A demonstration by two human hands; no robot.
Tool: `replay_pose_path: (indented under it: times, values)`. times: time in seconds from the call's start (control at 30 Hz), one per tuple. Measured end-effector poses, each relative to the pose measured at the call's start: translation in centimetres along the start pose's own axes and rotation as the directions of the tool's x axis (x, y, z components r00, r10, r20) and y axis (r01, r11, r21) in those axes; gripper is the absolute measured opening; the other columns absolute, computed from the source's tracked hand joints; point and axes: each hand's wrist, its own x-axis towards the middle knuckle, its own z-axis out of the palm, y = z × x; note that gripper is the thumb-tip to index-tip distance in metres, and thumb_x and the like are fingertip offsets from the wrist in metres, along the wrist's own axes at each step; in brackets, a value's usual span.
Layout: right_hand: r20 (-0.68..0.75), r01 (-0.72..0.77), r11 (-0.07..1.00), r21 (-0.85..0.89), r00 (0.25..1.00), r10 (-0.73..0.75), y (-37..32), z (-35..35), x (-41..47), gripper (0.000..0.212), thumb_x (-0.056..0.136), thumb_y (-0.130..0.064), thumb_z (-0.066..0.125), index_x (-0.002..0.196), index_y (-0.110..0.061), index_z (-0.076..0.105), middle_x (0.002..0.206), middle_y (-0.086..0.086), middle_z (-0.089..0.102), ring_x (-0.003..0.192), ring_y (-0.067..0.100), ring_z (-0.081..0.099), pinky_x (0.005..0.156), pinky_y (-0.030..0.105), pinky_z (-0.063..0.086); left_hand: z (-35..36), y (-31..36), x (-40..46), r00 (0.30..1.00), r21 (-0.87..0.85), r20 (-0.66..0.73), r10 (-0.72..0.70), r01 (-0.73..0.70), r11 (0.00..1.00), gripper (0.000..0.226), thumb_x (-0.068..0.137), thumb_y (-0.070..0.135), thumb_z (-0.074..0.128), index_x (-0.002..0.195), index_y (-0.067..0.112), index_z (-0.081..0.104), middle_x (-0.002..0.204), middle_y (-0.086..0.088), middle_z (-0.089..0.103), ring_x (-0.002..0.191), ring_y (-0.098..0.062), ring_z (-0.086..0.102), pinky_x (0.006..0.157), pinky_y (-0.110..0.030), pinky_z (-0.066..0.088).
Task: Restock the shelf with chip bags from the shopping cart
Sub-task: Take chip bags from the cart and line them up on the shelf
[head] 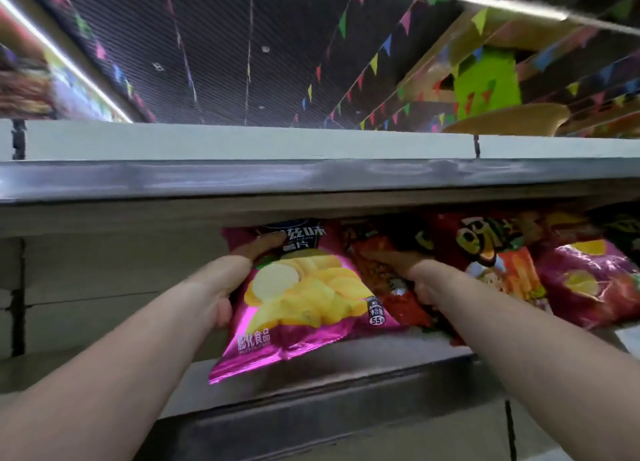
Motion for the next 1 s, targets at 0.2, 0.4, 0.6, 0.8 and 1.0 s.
replay_pose_path:
  times: [0.2, 0.4, 0.6, 0.8, 1.0]
  values:
    - [0.110, 0.032, 0.999, 0.007, 0.993, -0.033, 0.7, -0.5, 4.3, 0.023, 0.089, -0.008, 0.059, 0.066, -0.007, 0.055, 0.037, -0.001, 0.057, 0.028, 0.006, 0.051, 0.029, 0.013, 0.037, 2.1, -0.9, 1.4, 0.998, -0.014, -0.068, 0.015, -0.016, 1.000, 0.029, 0.078, 0.040, 0.066, 0.078, 0.012, 0.072, 0.066, -0.010, 0.071, 0.050, -0.022, 0.065, 0.074, -0.033, 0.052]
    - [0.150, 0.030, 1.000, -0.007, 0.988, -0.029, 1.6, -0.9, 6.3, 0.016, 0.076, -0.016, 0.070, 0.088, -0.007, 0.064, 0.057, 0.003, 0.067, 0.047, 0.013, 0.063, 0.039, 0.021, 0.048, 2.3, -1.5, 2.5, 0.991, -0.004, -0.125, 0.049, -0.049, 0.999, 0.024, 0.082, 0.035, 0.064, 0.081, 0.012, 0.069, 0.063, -0.008, 0.071, 0.047, -0.020, 0.064, 0.055, -0.027, 0.055]
    - [0.076, 0.079, 0.979, -0.186, 0.995, -0.066, 1.6, -0.4, 5.1, 0.032, 0.089, -0.020, 0.061, 0.115, -0.002, 0.060, 0.102, 0.015, 0.067, 0.095, 0.027, 0.063, 0.086, 0.039, 0.050, 2.9, -2.4, 2.9, 0.991, 0.016, -0.134, 0.022, -0.020, 1.000, 0.025, 0.082, 0.034, 0.065, 0.074, 0.010, 0.068, 0.059, -0.010, 0.070, 0.041, -0.020, 0.063, 0.041, -0.028, 0.052]
    - [-0.011, 0.142, 0.927, -0.347, 0.988, -0.155, 0.3, -0.6, 3.0, 0.037, 0.095, -0.018, 0.051, 0.124, 0.004, 0.055, 0.130, 0.022, 0.055, 0.122, 0.034, 0.050, 0.097, 0.033, 0.042, 3.4, -2.8, 4.0, 0.986, 0.047, -0.167, 0.018, -0.010, 0.999, 0.023, 0.076, 0.035, 0.072, 0.077, 0.012, 0.068, 0.062, -0.008, 0.071, 0.044, -0.019, 0.064, 0.056, -0.027, 0.054]
    - [-0.190, 0.176, 0.961, -0.214, 0.957, -0.218, 0.6, -1.9, 1.2, 0.043, 0.096, -0.007, 0.046, 0.138, -0.001, 0.039, 0.140, 0.017, 0.044, 0.121, 0.028, 0.047, 0.088, 0.019, 0.041, 6.0, -2.9, 6.7, 0.963, 0.011, -0.198, 0.182, -0.183, 0.983, 0.078, 0.035, 0.042, 0.088, 0.102, 0.006, 0.070, 0.094, -0.018, 0.073, 0.079, -0.028, 0.068, 0.079, -0.044, 0.058]
